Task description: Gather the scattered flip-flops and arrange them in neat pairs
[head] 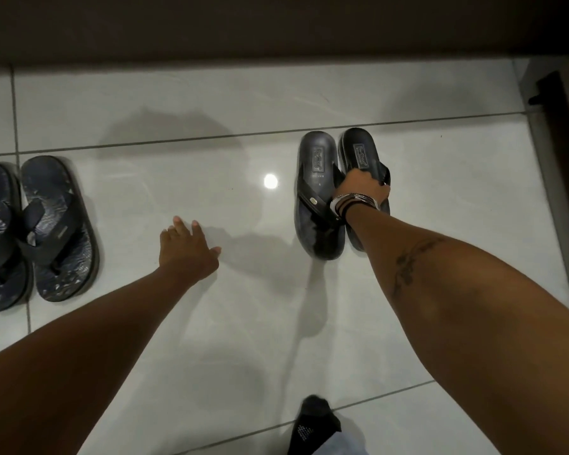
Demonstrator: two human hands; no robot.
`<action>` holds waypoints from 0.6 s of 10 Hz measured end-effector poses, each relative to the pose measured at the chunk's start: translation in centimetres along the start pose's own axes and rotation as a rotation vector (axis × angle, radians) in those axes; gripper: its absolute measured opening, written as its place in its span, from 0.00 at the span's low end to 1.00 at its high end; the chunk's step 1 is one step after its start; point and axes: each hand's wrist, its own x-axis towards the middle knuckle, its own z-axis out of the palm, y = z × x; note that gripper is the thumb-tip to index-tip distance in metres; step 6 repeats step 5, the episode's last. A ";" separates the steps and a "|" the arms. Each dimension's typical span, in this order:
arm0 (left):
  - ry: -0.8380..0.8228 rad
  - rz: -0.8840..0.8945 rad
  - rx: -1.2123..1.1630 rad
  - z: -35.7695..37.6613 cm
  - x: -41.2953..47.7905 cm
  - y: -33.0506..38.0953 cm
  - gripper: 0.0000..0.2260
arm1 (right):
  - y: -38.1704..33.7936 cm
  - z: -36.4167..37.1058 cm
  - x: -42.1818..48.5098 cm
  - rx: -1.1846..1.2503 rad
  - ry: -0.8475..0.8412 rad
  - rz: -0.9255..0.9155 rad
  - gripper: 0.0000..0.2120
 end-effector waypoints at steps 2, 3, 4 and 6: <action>-0.004 -0.003 -0.014 -0.3 -0.2 0.1 0.35 | -0.2 0.6 0.3 -0.017 -0.011 0.022 0.10; 0.018 0.003 0.010 -0.3 -0.3 -0.1 0.34 | -0.1 0.9 0.2 -0.064 -0.013 0.037 0.11; 0.053 -0.005 0.021 -1.6 -1.2 -1.0 0.31 | 0.3 0.3 -0.9 -0.103 0.016 0.005 0.03; 0.191 0.018 0.001 -5.3 -2.9 -1.2 0.30 | 0.8 -2.2 -2.6 -0.118 0.087 -0.117 0.13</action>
